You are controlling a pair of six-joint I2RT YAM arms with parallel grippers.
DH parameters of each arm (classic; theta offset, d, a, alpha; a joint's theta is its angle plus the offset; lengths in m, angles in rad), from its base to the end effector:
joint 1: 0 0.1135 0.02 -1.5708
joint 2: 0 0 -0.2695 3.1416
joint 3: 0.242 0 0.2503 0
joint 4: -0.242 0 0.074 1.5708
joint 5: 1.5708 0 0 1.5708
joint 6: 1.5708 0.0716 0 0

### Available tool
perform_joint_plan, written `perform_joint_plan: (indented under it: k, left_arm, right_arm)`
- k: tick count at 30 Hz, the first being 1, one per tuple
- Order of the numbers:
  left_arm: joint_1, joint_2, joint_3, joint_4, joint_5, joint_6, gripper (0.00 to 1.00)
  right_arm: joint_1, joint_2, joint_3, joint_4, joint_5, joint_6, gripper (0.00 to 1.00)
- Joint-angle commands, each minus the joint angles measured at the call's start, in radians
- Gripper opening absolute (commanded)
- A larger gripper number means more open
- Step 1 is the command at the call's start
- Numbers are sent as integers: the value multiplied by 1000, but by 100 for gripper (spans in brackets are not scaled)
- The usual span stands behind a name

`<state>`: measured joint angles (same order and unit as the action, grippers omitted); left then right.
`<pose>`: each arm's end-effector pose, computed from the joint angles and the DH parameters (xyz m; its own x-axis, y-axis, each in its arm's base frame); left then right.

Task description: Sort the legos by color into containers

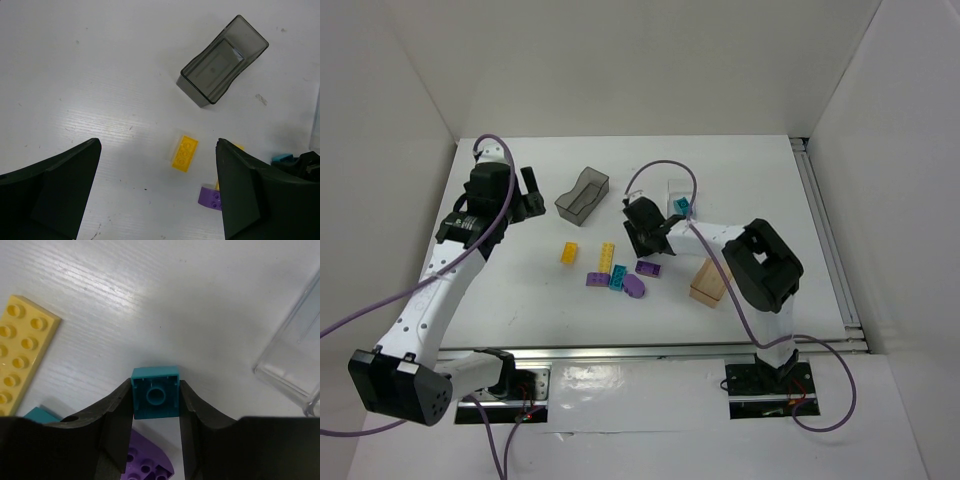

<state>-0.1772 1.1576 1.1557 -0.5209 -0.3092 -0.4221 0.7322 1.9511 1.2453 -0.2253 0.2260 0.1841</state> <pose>0.2776 -0.0276 0.3488 -0.4108 -0.3229 -0.8526 -0.2849 0.9338 -0.2163 0.3303 0.2753 0.1364 -0.6876 -0.3782 -0.6198 -0.4335 0.8986 -0.0675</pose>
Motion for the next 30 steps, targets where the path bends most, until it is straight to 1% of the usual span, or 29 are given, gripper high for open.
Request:
perform_joint_plan:
  k: [1, 6, 8, 10, 15, 18, 20, 22, 23, 25, 28, 30]
  left_arm:
    - [5, 8, 32, 12, -4, 8, 99]
    - [5, 17, 32, 12, -4, -1, 99]
    - [5, 17, 22, 12, -4, -12, 99]
    - [5, 17, 13, 12, -34, -24, 99]
    - [5, -1, 2, 12, -65, -58, 99]
    - [5, -10, 2, 12, -65, -58, 99]
    - [5, -10, 2, 12, -65, -49, 99]
    - [5, -10, 2, 12, -56, -35, 99]
    - [5, -10, 2, 12, -56, -26, 99]
    - [5, -10, 2, 12, -56, -26, 99]
    - [5, -10, 2, 12, -65, -26, 99]
    - [5, -10, 2, 12, -65, -26, 99]
  right_arm:
    - [1, -35, 60, 3, 32, -3, 37]
    - [-10, -132, 80, -6, 121, 17, 37]
    - [-56, -173, 80, -6, 133, 28, 37]
    - [-106, -198, 80, -16, 121, 40, 38]
    - [-200, -198, 91, -16, 99, 104, 38]
    - [-250, -149, 112, -16, 90, 139, 41]
    - [-271, -129, 125, -16, 64, 149, 45]
    - [-283, -109, 157, -35, 64, 159, 67]
    - [-283, -109, 157, -45, 75, 160, 76]
    - [-283, -138, 155, -45, 84, 160, 84]
    - [-261, -214, 126, -34, 113, 160, 84]
    - [-220, -260, 106, -25, 113, 147, 78]
